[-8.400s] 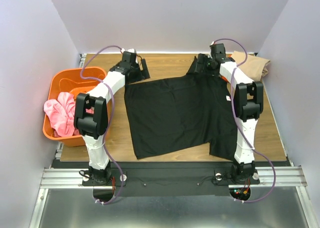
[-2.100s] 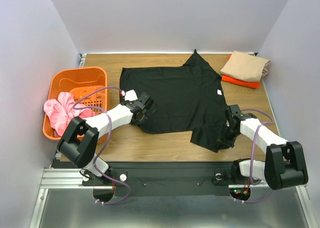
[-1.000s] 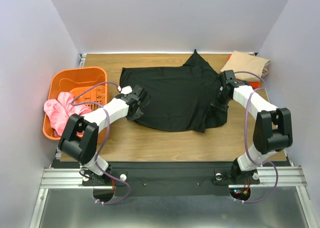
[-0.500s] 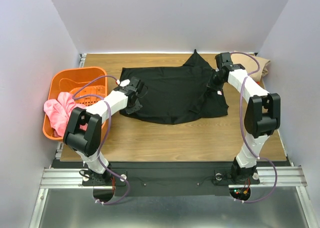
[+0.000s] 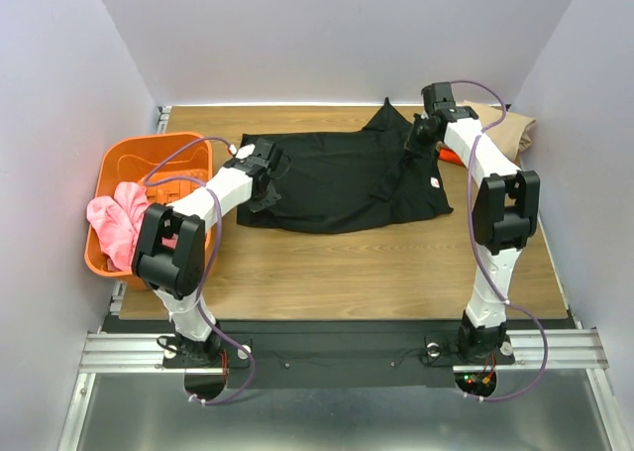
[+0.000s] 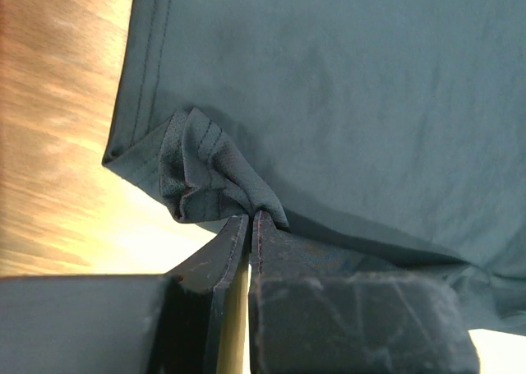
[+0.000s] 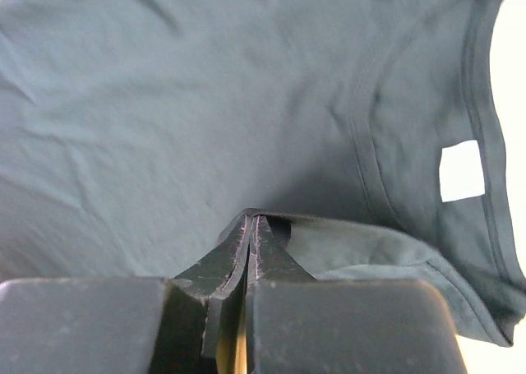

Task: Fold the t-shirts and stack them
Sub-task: Fold the tshirt

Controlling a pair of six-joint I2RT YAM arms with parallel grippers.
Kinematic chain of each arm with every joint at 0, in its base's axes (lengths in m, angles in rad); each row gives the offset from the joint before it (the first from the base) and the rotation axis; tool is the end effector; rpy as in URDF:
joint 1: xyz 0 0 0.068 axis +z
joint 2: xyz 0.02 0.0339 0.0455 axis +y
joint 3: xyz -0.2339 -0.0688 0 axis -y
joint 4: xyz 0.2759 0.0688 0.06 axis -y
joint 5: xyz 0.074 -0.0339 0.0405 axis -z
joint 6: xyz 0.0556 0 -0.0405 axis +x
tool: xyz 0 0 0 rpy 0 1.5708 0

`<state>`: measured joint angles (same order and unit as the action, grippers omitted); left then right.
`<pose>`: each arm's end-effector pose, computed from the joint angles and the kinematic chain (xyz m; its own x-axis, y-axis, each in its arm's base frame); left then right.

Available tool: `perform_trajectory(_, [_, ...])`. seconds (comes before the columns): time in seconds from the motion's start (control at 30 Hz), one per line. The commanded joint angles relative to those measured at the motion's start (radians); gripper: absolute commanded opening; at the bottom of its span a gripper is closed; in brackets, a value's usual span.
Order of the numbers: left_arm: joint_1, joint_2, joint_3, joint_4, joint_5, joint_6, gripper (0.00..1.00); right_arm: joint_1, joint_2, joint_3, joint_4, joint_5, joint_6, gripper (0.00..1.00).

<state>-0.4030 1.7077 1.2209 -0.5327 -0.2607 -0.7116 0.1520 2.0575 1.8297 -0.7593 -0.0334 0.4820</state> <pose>0.3651 -0.1401 0.1604 -0.7598 -0.3620 -0.5401 -0.3188 0.9314 -0.1758 0.4773 0.0750 0.2083 -0.8094 0.3447 -0.4754 0.2321 0.9315 0.2802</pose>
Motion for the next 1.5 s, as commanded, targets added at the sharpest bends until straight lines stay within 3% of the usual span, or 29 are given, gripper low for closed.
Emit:
perform_trajectory(0.0, [0.016, 0.009, 0.060, -0.024, -0.014, 0.018, 0.00, -0.008, 0.035, 0.094, -0.003, 0.012, -0.026, 0.00])
perform_trajectory(0.3, [0.044, 0.038, 0.095, -0.024, -0.015, 0.021, 0.00, -0.028, 0.108, 0.198, -0.037, 0.012, -0.052, 0.00])
perform_trajectory(1.47, [0.136, 0.196, 0.269, -0.069, 0.011, 0.087, 0.00, -0.071, 0.224, 0.339, -0.060, 0.046, -0.079, 0.00])
